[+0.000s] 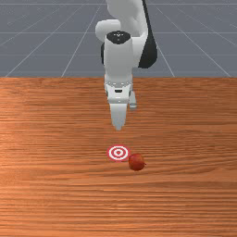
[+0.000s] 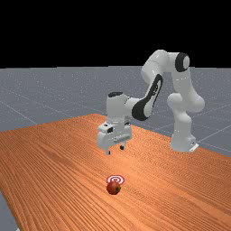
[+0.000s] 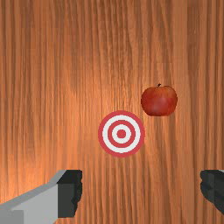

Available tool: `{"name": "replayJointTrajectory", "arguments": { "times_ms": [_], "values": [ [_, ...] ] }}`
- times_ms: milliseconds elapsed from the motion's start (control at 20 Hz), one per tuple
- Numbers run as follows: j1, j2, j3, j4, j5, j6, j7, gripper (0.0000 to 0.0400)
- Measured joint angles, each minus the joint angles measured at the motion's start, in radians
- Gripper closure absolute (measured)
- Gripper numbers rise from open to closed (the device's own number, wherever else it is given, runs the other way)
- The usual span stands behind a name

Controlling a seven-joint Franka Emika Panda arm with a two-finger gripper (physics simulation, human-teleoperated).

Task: Pick the apple to the marker

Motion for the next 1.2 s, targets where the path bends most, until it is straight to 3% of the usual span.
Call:
{"name": "replayJointTrajectory", "arguments": {
  "times_ms": [50,150,250,300,350,400,500,600,700,1200],
  "values": [
    [0.000,0.000,0.000,0.000,0.000,0.000,0.000,0.0151],
    [0.003,-0.004,-0.006,0.001,0.004,-0.013,0.030,0.0056],
    [0.003,-0.005,-0.009,0.003,0.006,-0.017,0.041,0.0021],
    [0.017,-0.086,-0.046,-0.059,-0.016,-0.114,0.200,0.0168],
    [0.016,-0.154,-0.081,-0.066,-0.026,-0.207,0.359,0.0258],
    [0.014,-0.191,-0.110,-0.054,-0.026,-0.281,0.527,0.0313],
    [0.016,-0.200,-0.150,-0.013,0.001,-0.398,0.877,0.0367],
    [0.022,-0.174,-0.178,0.035,0.057,-0.493,1.189,0.0388],
    [0.020,-0.158,-0.190,0.059,0.094,-0.538,1.317,0.0395],
    [0.021,-0.150,-0.193,0.071,0.120,-0.564,1.389,0.0400]
  ]
}}
